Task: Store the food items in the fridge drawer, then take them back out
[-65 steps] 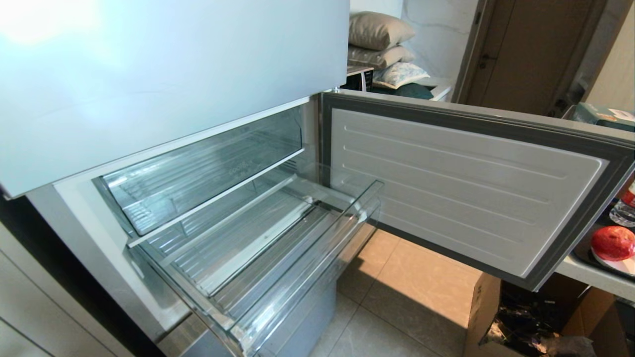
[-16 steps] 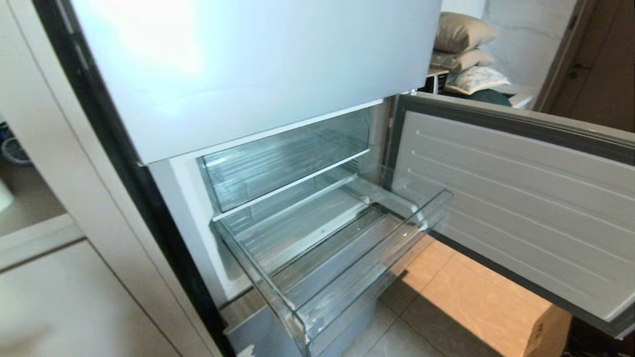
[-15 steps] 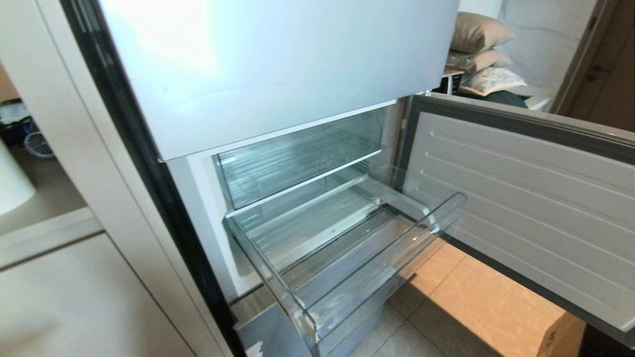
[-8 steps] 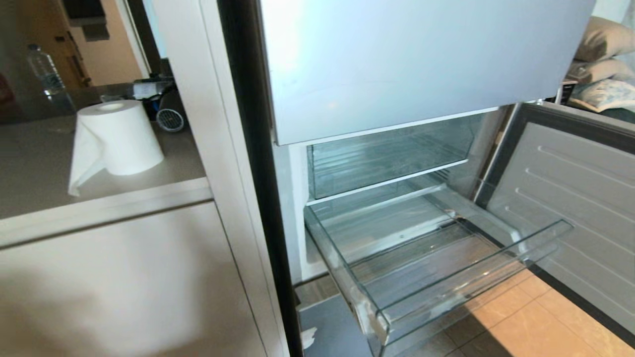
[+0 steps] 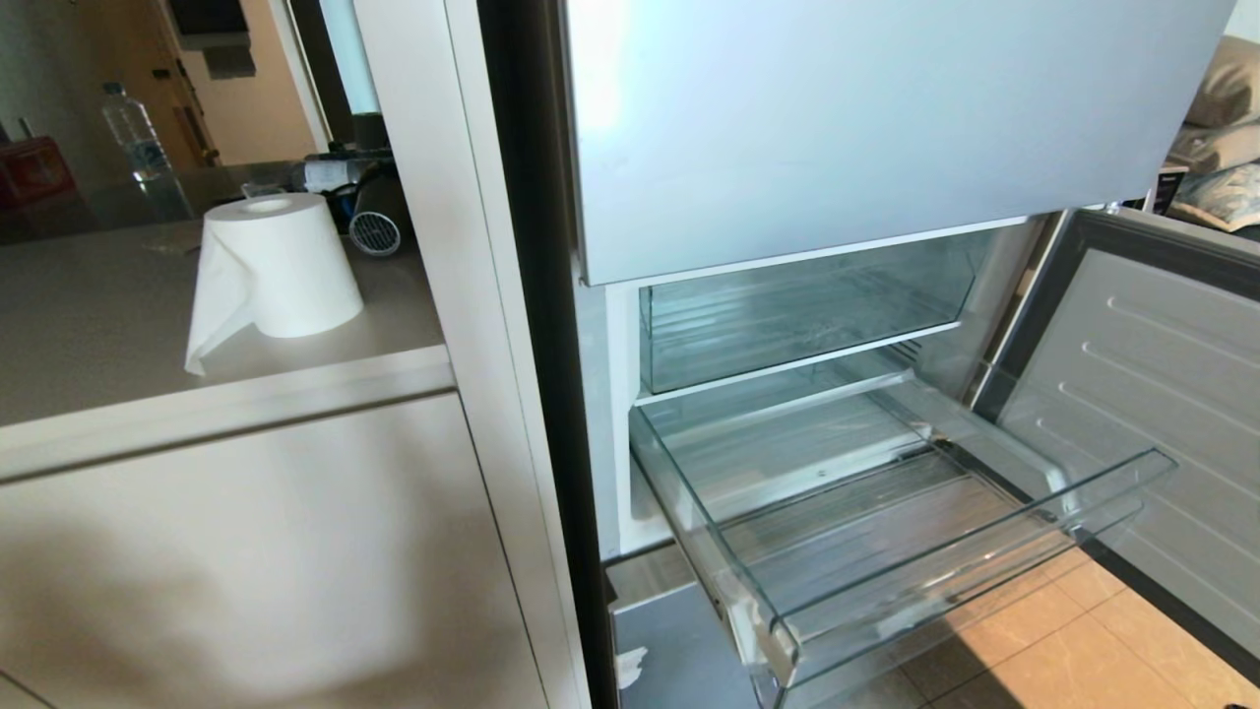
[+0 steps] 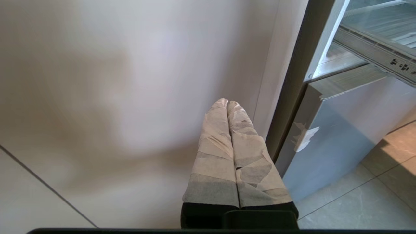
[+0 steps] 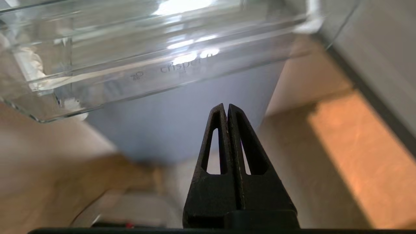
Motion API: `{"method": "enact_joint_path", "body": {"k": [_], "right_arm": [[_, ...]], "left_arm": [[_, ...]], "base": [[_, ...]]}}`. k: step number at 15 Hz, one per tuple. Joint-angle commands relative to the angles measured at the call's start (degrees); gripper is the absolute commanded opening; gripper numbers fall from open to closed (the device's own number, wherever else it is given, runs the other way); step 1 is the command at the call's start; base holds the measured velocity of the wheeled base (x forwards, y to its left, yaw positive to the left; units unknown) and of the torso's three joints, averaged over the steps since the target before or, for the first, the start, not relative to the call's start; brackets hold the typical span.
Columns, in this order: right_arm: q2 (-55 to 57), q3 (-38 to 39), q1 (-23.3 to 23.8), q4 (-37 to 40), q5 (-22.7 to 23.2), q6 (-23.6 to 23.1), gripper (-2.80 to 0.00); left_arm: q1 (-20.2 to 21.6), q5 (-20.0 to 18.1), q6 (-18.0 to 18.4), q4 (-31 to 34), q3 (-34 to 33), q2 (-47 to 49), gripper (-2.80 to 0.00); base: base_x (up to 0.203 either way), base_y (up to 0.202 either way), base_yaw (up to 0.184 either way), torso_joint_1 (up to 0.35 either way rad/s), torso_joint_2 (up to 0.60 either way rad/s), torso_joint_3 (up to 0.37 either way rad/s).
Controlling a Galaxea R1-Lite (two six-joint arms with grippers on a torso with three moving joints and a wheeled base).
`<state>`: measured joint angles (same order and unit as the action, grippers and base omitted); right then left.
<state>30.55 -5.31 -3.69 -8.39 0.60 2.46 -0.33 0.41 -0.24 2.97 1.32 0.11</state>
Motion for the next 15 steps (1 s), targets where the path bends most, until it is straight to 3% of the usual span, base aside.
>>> {"method": "enact_joint_path", "body": {"k": [1, 7, 10, 13, 15], "right_arm": [[23.06, -4.17, -2.25, -1.21, 0.09, 2.44, -2.80], [59.73, -20.30, -7.00, -7.64, 2.63, 9.50, -2.80], [68.16, -28.06, -7.72, -13.05, 3.27, 10.55, -2.80], [72.12, -34.61, -9.07, -25.21, 4.49, 11.62, -2.80], [74.39, -35.81, -10.84, -28.78, 4.51, 12.61, -2.80]], "left_arm": [[-0.02, 0.02, -0.02, 0.01, 0.00, -0.02, -2.80], [-0.02, 0.06, -0.02, 0.01, 0.00, -0.02, -2.80], [-0.02, 0.02, -0.02, 0.01, 0.00, -0.02, -2.80], [-0.02, 0.02, -0.02, 0.01, 0.00, -0.02, -2.80], [-0.02, 0.07, -0.02, 0.01, 0.00, -0.02, -2.80]], "base": [[0.000, 0.000, 0.000, 0.000, 0.00, 0.000], [0.000, 0.000, 0.000, 0.000, 0.00, 0.000], [0.000, 0.000, 0.000, 0.000, 0.00, 0.000], [0.000, 0.000, 0.000, 0.000, 0.00, 0.000], [0.000, 0.000, 0.000, 0.000, 0.00, 0.000]]}}
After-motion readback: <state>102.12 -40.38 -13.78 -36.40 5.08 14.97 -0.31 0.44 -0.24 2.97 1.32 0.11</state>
